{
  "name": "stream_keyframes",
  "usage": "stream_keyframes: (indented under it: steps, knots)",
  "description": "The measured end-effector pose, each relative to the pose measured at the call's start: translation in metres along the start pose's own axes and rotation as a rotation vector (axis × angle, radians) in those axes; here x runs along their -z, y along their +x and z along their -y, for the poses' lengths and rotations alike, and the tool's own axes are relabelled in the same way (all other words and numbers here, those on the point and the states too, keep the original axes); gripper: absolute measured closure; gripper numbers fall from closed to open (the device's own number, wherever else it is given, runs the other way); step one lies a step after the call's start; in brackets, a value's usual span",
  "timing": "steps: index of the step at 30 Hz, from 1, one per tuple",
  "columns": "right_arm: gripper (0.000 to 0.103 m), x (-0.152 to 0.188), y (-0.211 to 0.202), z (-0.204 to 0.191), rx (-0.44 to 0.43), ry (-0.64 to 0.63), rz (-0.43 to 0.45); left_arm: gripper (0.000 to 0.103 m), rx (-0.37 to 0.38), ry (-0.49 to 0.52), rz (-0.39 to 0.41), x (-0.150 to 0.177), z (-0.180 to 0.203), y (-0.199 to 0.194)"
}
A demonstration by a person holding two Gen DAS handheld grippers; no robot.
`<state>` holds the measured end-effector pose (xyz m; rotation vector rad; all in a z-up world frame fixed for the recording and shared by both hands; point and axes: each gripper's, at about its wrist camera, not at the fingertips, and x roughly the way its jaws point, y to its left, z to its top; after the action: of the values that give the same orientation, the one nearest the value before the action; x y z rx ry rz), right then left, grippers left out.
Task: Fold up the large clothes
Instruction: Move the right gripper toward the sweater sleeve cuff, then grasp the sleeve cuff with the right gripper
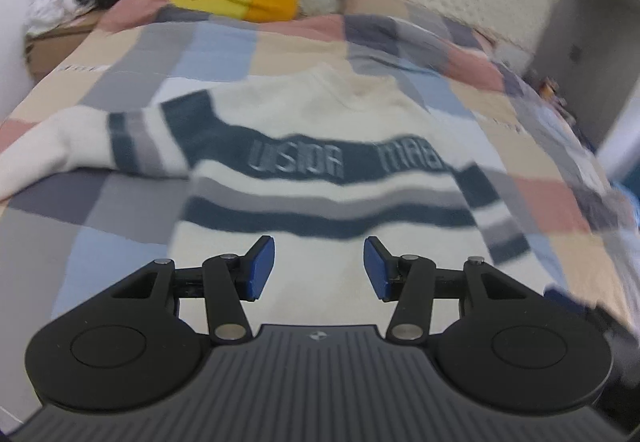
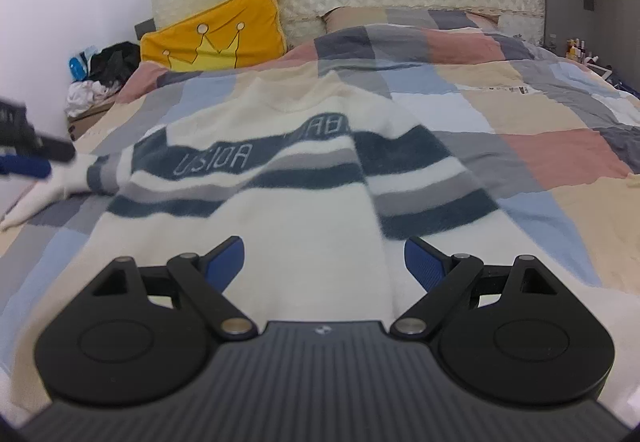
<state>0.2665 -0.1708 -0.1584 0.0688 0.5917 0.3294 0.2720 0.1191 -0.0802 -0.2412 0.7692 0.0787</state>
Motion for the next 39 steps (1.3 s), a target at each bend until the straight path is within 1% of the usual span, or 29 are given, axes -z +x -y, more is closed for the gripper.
stream_keyframes:
  steps: [1, 4, 7, 10, 14, 17, 20, 21, 22, 24, 28, 31, 32, 33, 35, 39]
  knots:
    - [0.014, 0.0, -0.001, 0.002, 0.001, 0.005, 0.004, 0.047, 0.014, -0.008, -0.003, 0.006, 0.006, 0.002]
    - [0.014, -0.002, -0.003, 0.009, 0.0, 0.035, 0.009, 0.047, 0.047, -0.025, -0.049, 0.018, 0.016, 0.019]
    - [0.014, -0.003, -0.004, 0.012, 0.038, 0.03, 0.006, 0.047, 0.062, -0.031, -0.069, 0.03, 0.023, 0.034]
    - [0.014, -0.004, -0.005, 0.013, 0.05, 0.018, 0.016, 0.047, 0.084, -0.071, -0.053, 0.039, 0.017, 0.044]
    - [0.014, -0.003, 0.001, 0.014, 0.05, 0.026, 0.006, 0.047, 0.089, -0.037, -0.023, 0.052, 0.015, 0.052]
    - [0.014, 0.002, 0.004, 0.017, 0.029, 0.042, 0.004, 0.047, 0.109, -0.042, -0.027, 0.062, 0.012, 0.058]
    - [0.014, 0.0, 0.01, 0.02, 0.061, 0.057, -0.006, 0.047, 0.11, -0.003, -0.021, 0.069, 0.013, 0.061]
    - [0.014, -0.002, 0.011, 0.024, 0.079, 0.049, -0.012, 0.047, 0.109, 0.009, -0.016, 0.072, 0.013, 0.061]
    - [0.014, -0.007, 0.013, 0.029, 0.133, 0.041, -0.017, 0.047, 0.108, 0.014, -0.019, 0.076, 0.013, 0.061]
    - [0.014, -0.015, 0.015, 0.05, 0.258, 0.105, -0.009, 0.047, 0.125, 0.005, -0.03, 0.083, 0.011, 0.063]
    - [0.014, -0.02, 0.017, 0.091, 0.342, 0.225, -0.053, 0.047, 0.174, 0.005, -0.052, 0.092, 0.013, 0.065]
    - [0.014, -0.013, 0.017, 0.118, 0.35, 0.375, -0.079, 0.048, 0.195, -0.004, -0.045, 0.093, 0.015, 0.063]
    - [0.014, -0.01, 0.018, 0.124, 0.359, 0.42, -0.094, 0.048, 0.205, -0.012, -0.047, 0.093, 0.014, 0.063]
    - [0.014, -0.008, 0.018, 0.13, 0.394, 0.444, -0.108, 0.048, 0.214, -0.022, -0.046, 0.094, 0.012, 0.062]
    - [0.014, -0.002, 0.02, 0.135, 0.452, 0.463, -0.121, 0.048, 0.222, -0.04, -0.042, 0.093, 0.009, 0.061]
    - [0.014, 0.011, 0.019, 0.152, 0.517, 0.588, -0.161, 0.048, 0.225, -0.07, -0.028, 0.092, 0.002, 0.058]
